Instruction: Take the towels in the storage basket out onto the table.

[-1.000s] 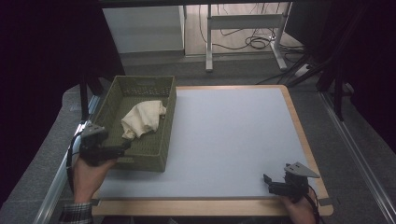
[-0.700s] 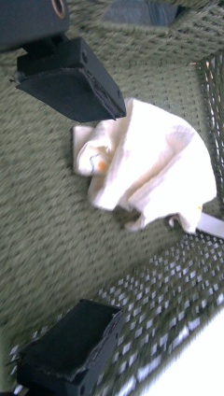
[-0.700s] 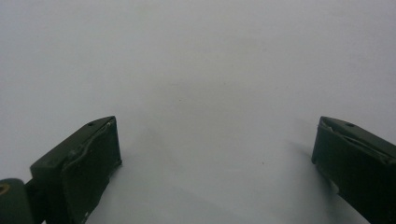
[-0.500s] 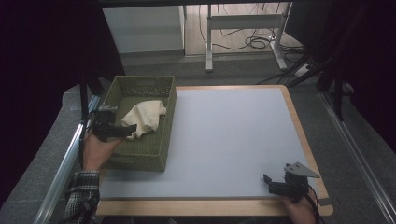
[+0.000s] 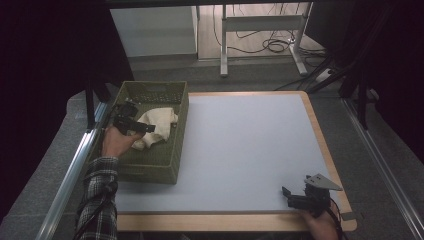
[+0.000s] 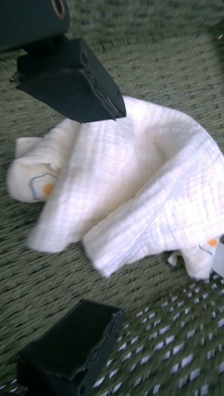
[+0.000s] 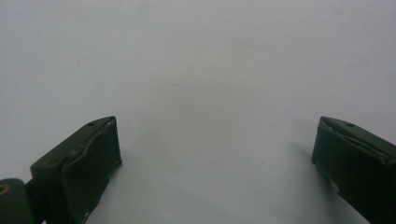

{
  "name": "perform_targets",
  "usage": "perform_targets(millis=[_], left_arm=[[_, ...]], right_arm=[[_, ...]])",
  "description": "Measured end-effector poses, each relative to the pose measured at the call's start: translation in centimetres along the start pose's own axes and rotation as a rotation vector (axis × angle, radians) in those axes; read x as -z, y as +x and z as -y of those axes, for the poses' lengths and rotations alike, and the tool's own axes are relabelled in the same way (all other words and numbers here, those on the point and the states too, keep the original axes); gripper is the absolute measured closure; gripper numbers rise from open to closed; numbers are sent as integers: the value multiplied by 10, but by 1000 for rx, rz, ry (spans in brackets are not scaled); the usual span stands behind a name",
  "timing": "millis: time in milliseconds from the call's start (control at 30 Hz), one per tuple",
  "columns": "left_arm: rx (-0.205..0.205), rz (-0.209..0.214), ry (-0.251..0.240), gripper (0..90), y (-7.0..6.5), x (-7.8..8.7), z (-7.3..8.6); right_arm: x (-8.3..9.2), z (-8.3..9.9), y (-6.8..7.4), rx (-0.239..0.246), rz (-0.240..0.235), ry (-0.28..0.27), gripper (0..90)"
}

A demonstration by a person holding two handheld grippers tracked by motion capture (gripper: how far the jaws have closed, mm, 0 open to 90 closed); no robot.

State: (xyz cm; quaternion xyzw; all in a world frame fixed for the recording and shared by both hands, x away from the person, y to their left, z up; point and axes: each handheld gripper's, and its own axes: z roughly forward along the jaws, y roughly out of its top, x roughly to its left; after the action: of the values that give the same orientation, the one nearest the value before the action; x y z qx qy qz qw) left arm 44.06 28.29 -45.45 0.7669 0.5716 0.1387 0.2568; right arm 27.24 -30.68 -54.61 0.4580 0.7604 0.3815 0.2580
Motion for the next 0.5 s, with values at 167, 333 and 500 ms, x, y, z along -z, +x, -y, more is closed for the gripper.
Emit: perform_targets(millis=[167,333,500], left_arm=[[26,2,74,64,8,-20,-9],[56,-13,181,63,14,-42,-16],[96,-8,298,64,15,-66,-15]], right_arm=[[0,0,0,0,-1,0,10],[0,0,0,1,-1,1,10],[0,0,0,1,-2,1,10]])
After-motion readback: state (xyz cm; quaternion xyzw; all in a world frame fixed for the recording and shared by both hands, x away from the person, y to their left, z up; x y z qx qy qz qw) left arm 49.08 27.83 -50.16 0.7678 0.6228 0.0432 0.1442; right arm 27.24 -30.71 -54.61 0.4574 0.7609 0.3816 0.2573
